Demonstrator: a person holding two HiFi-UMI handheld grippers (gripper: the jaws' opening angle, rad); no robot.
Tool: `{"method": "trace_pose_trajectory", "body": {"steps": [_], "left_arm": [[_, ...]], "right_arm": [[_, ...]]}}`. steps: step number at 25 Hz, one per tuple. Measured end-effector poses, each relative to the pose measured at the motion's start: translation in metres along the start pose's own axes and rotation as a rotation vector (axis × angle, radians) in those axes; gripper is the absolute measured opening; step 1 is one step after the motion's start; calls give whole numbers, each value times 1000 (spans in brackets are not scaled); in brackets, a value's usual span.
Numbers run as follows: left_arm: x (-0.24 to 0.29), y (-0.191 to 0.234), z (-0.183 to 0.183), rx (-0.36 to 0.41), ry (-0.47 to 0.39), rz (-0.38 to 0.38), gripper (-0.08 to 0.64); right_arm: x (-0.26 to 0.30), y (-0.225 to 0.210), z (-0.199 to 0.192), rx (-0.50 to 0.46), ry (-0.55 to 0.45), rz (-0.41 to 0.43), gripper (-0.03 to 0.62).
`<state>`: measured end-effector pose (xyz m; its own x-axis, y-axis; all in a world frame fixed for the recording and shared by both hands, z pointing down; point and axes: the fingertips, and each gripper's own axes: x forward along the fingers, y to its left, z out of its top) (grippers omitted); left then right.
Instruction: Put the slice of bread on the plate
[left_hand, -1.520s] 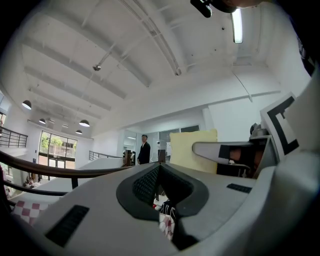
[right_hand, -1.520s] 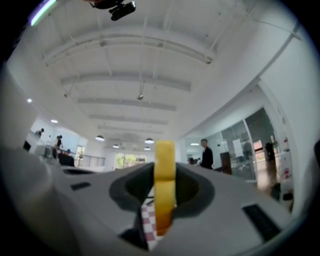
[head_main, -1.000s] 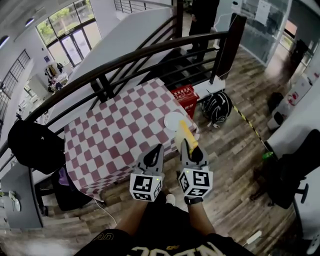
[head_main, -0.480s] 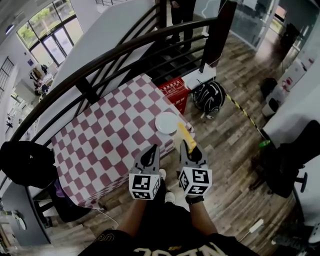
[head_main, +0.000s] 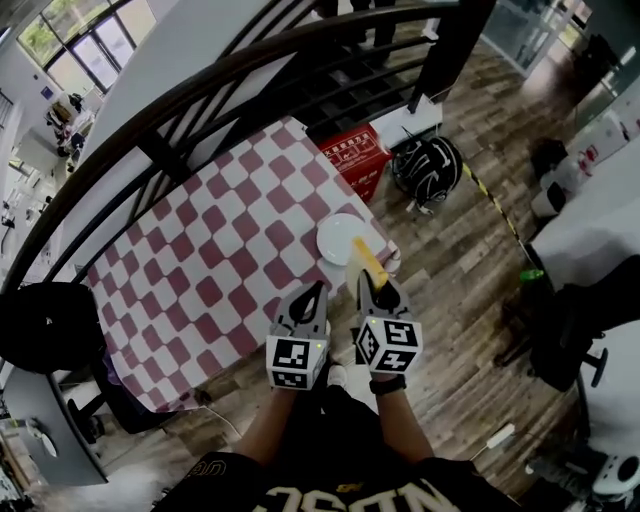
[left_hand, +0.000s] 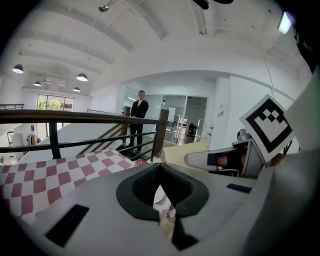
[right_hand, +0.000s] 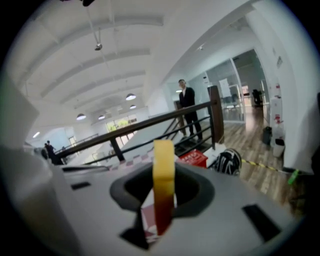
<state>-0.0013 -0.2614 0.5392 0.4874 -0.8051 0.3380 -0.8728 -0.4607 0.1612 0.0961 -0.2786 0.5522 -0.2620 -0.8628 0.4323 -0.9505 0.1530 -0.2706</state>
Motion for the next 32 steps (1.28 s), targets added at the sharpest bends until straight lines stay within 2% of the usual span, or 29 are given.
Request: {"method": "trace_pose_trajectory", "body": {"steps": [6,13,15,19,23,26,32], "left_arm": [[30,31,-30,-47,85,10,20],[57,67,-53,-82,159,44,20],[63,77,-59,-93,176,53,20],[76,91,-69,-125,204,70,20],[87,99,-71,-142,217,80,20],[93,103,-73,-152,224,81,20],[105,103,-76,-169,240,75,20]], "right_arm": [[51,-1,-32,5,110,-6,103],[109,-3,-56,60,197,30,103],[125,-5,-61,116,219,51,103],[152,-10,-71,318,254,121,101],[172,-23,-87,385,308,115,101],[180,-37,-92,359,330,83,103],[192,-46,-96,170,374,51,122]]}}
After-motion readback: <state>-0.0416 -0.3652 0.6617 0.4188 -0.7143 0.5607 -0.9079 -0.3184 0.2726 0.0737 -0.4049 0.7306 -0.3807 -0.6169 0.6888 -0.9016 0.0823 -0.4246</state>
